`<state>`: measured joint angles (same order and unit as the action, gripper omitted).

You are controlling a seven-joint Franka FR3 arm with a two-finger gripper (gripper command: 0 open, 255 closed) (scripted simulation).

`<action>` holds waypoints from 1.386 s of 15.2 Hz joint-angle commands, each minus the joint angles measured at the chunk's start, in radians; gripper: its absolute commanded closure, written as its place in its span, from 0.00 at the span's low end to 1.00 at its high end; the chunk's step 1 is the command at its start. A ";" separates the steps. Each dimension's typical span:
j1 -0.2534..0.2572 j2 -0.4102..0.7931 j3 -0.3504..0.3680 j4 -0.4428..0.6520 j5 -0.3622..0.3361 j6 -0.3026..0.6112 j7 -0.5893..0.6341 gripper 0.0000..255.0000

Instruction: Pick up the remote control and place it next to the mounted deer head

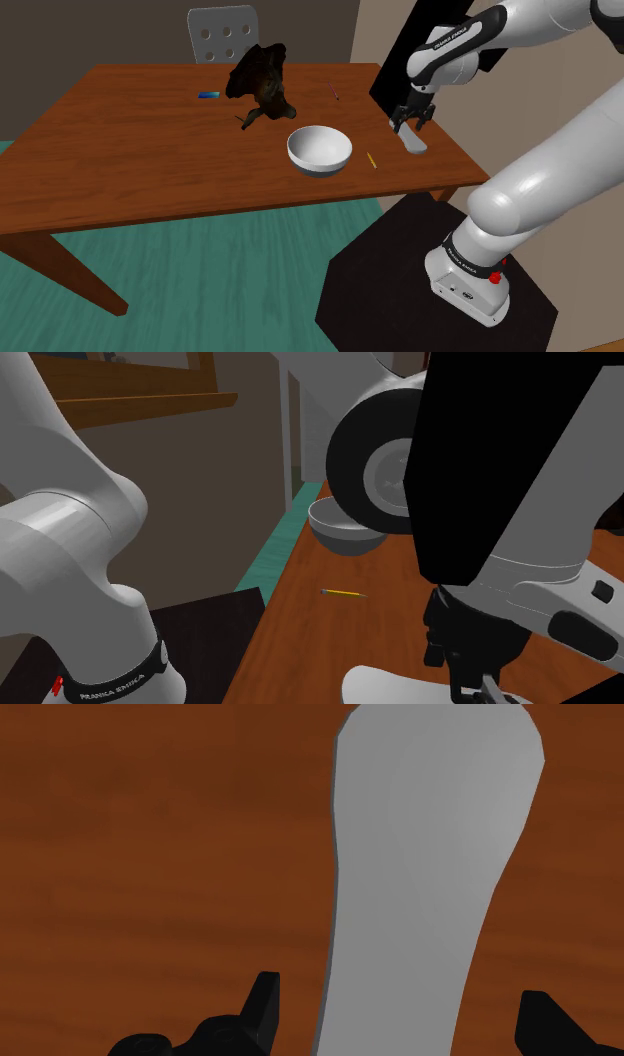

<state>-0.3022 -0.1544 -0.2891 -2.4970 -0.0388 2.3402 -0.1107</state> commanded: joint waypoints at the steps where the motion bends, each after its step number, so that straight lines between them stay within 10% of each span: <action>1: -0.001 0.010 -0.003 -0.006 0.003 0.013 -0.002 0.00; 7: -0.002 0.010 -0.002 -0.006 0.003 0.013 -0.002 0.00; 8: -0.002 0.010 -0.002 -0.007 0.003 0.014 -0.002 1.00; 21: -0.004 -0.029 0.003 0.016 -0.009 -0.047 0.008 1.00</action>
<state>-0.3046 -0.1767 -0.2852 -2.4893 -0.0455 2.3067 -0.1037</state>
